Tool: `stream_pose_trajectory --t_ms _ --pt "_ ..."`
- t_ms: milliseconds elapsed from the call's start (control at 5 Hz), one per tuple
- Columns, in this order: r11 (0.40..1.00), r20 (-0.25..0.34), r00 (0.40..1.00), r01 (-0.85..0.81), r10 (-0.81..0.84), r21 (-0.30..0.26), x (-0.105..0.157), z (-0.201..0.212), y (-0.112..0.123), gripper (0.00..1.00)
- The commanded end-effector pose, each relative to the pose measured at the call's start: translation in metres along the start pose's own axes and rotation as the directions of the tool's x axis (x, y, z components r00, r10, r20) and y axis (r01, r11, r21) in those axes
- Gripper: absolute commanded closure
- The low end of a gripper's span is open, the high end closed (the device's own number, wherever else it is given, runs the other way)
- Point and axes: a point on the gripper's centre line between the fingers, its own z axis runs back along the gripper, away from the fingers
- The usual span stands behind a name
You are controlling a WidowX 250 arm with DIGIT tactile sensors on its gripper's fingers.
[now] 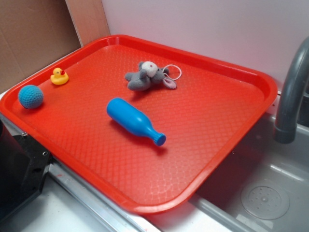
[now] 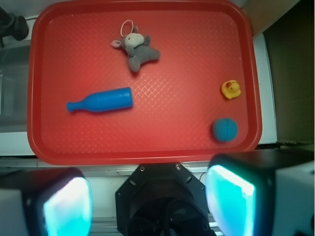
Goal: Grab the blue bottle.
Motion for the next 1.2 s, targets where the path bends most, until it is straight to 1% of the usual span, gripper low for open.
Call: stream_pose_trajectory --t_ms 0,200,400,600,800,1000 --pt "1.000 0.000 1.000 0.000 0.000 0.000 0.000 0.000 0.000 0.00" --pt "0.987 0.014 0.987 0.160 -0.160 -0.011 0.005 0.001 0.003 0.00" --pt "0.922 0.032 0.921 0.388 -0.388 0.010 0.006 0.004 0.001 0.00" --pt "0.794 0.079 0.790 0.604 -0.608 0.072 0.016 -0.002 -0.009 0.00" --pt "0.608 0.056 0.607 0.782 -0.793 0.134 0.027 -0.022 -0.022 0.00" --pt "0.365 -0.049 0.380 0.911 -0.924 0.191 0.037 -0.052 -0.034 0.00"
